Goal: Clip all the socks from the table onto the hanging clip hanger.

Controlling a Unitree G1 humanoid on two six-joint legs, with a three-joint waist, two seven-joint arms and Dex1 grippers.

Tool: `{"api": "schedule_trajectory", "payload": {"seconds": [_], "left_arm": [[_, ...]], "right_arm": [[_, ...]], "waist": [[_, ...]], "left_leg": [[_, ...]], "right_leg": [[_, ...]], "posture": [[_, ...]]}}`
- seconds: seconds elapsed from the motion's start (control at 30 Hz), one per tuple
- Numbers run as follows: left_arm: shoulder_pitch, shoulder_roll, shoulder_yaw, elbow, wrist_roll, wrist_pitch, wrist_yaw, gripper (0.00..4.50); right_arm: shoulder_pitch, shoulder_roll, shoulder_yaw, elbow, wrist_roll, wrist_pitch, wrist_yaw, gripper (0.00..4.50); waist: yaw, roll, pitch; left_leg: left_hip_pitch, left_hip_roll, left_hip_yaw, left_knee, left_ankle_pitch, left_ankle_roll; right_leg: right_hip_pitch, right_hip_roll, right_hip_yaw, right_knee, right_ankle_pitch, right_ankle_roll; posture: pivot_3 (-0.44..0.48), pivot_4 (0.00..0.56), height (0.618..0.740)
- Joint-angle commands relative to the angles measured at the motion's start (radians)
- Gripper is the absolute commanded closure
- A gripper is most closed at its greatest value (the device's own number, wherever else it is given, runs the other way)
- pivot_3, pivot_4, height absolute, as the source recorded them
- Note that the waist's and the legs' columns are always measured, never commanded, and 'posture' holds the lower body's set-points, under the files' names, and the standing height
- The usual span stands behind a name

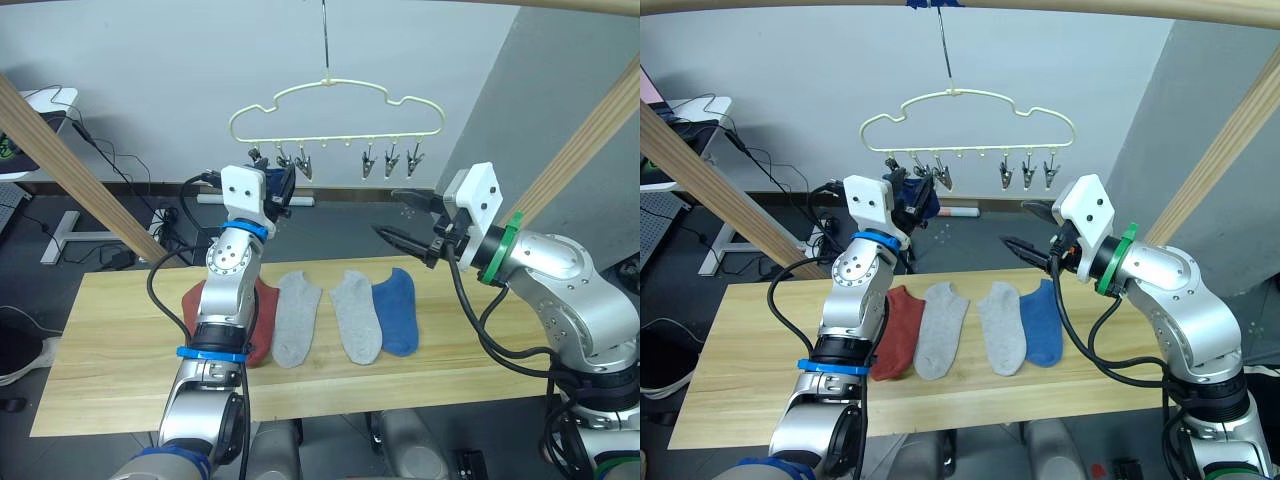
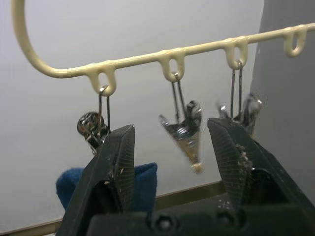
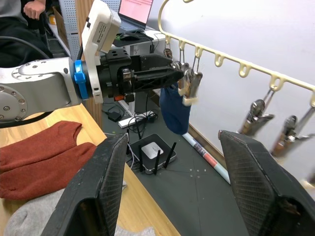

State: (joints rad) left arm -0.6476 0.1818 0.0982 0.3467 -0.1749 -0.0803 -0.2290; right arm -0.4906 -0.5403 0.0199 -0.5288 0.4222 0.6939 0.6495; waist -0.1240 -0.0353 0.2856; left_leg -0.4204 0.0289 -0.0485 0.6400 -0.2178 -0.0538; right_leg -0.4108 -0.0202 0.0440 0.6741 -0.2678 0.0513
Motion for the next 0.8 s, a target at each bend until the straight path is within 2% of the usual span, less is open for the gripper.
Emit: {"api": "schedule_trajectory", "payload": {"seconds": [0.03,0.33,0.43,0.6,0.67,0.8], "left_arm": [[-0.035,0.001,0.012,0.011,0.005,-0.038,0.001,1.94],[-0.066,-0.001,0.02,0.057,0.004,-0.068,0.003,1.94],[-0.071,-0.005,0.018,0.063,0.001,-0.072,0.0,2.45],[-0.08,-0.007,0.015,0.074,-0.004,-0.076,-0.01,3.88],[-0.08,-0.007,0.016,0.075,-0.005,-0.076,-0.012,4.21],[-0.074,-0.007,0.017,0.067,-0.006,-0.073,-0.01,4.26]], "right_arm": [[0.0,-0.009,-0.027,-0.036,0.017,-0.018,-0.005,1.43],[0.008,-0.015,-0.031,-0.038,0.02,-0.016,-0.002,1.43],[0.01,-0.016,-0.032,-0.039,0.021,-0.016,-0.003,1.43],[0.013,-0.018,-0.036,-0.042,0.024,-0.014,-0.004,1.43],[0.013,-0.019,-0.038,-0.043,0.026,-0.013,-0.005,1.43],[0.014,-0.021,-0.039,-0.043,0.031,-0.012,-0.006,1.43]], "waist": [[0.0,0.0,0.0],[-0.002,0.0,0.0],[-0.003,0.0,0.0],[-0.006,0.0,0.0],[-0.01,0.0,0.0],[-0.015,0.0,0.0]], "left_leg": [[0.0,0.0,0.0,0.0,0.0,0.0],[0.0,0.0,0.0,0.0,0.0,0.0],[-0.001,0.0,0.0,0.0,0.0,0.0],[-0.001,0.0,0.0,0.0,0.0,0.0],[-0.001,0.0,0.0,0.0,0.0,0.0],[-0.001,0.0,0.0,-0.001,0.0,0.0]], "right_leg": [[0.0,0.0,0.0,0.0,0.0,0.0],[0.0,0.0,0.0,-0.001,0.0,0.0],[0.0,0.0,0.0,-0.001,0.0,0.0],[0.0,0.0,0.0,-0.001,0.0,0.0],[0.0,0.0,0.0,-0.001,0.0,0.0],[0.0,0.0,0.0,-0.001,0.0,0.0]], "posture": [[-0.266,0.288,0.74],[-0.267,0.288,0.74],[-0.27,0.287,0.74],[-0.272,0.287,0.74],[-0.273,0.288,0.74],[-0.271,0.288,0.74]]}}
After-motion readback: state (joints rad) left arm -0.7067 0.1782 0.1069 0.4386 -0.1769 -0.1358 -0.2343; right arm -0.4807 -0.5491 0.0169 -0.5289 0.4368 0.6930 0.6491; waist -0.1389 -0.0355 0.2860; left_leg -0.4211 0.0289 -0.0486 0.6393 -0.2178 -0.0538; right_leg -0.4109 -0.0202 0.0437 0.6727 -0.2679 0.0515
